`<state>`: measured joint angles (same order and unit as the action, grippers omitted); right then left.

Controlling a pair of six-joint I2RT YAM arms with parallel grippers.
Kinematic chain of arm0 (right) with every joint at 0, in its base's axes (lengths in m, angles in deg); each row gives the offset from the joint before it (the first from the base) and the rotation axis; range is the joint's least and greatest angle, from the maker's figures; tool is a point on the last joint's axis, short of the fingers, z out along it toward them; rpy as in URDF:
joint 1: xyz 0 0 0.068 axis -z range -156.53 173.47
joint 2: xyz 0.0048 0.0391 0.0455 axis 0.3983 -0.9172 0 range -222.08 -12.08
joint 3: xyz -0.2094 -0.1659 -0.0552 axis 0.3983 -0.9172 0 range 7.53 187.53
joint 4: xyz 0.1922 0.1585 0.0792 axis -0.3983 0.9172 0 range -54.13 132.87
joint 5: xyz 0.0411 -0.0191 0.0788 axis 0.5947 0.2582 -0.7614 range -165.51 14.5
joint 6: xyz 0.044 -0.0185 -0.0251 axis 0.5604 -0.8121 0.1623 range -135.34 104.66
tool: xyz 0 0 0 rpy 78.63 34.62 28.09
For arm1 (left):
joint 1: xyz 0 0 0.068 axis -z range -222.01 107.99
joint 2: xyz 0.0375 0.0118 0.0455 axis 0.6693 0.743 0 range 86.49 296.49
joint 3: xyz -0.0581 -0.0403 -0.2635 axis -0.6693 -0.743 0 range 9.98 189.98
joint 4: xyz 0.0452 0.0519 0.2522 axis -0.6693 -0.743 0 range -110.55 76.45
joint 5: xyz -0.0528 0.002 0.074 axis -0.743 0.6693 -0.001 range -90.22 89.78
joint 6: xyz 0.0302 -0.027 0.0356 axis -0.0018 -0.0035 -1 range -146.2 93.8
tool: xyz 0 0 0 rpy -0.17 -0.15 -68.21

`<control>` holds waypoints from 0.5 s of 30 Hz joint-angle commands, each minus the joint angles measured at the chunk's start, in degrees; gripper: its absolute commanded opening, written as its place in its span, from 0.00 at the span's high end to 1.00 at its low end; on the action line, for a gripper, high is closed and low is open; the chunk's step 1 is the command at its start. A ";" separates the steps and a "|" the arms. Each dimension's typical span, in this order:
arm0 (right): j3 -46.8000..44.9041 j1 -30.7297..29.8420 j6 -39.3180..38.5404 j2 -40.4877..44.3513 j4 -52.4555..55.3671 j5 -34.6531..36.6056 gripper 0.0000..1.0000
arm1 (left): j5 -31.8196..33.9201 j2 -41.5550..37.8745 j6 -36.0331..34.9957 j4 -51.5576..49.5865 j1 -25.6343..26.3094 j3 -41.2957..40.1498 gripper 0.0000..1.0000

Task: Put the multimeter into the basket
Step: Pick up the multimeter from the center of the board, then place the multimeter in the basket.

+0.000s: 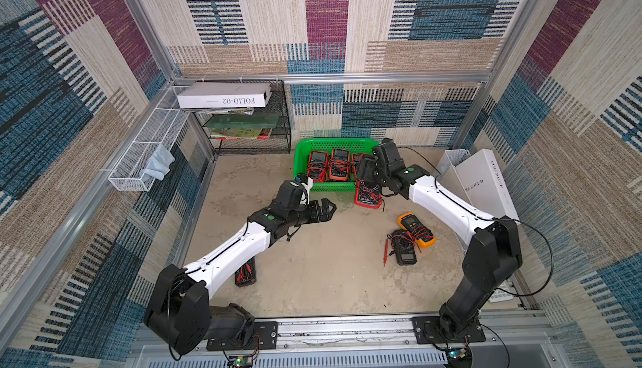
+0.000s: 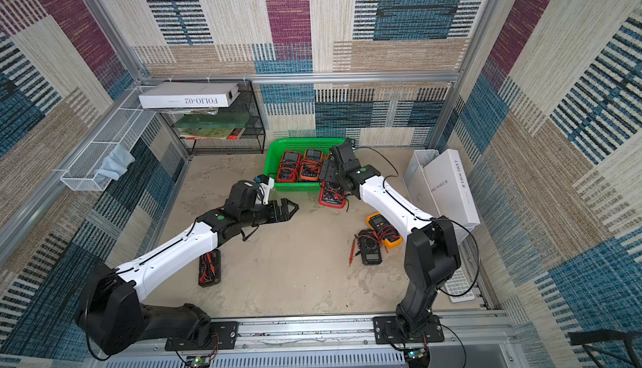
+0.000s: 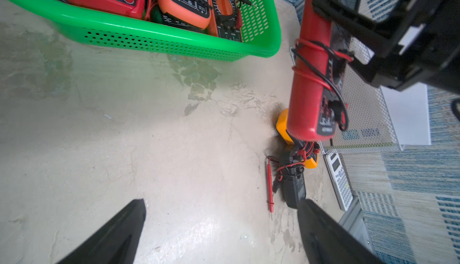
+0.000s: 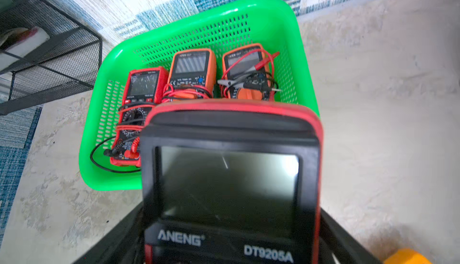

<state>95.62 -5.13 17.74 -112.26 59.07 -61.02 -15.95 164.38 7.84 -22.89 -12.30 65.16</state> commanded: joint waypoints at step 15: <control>25.53 5.97 -17.35 -20.08 -4.89 -1.50 0.19 | -2.47 0.93 -1.87 -0.32 -0.09 3.24 0.00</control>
<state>117.15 0.43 4.45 -129.87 56.60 -62.12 -18.02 165.05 6.77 -22.63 -12.32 67.85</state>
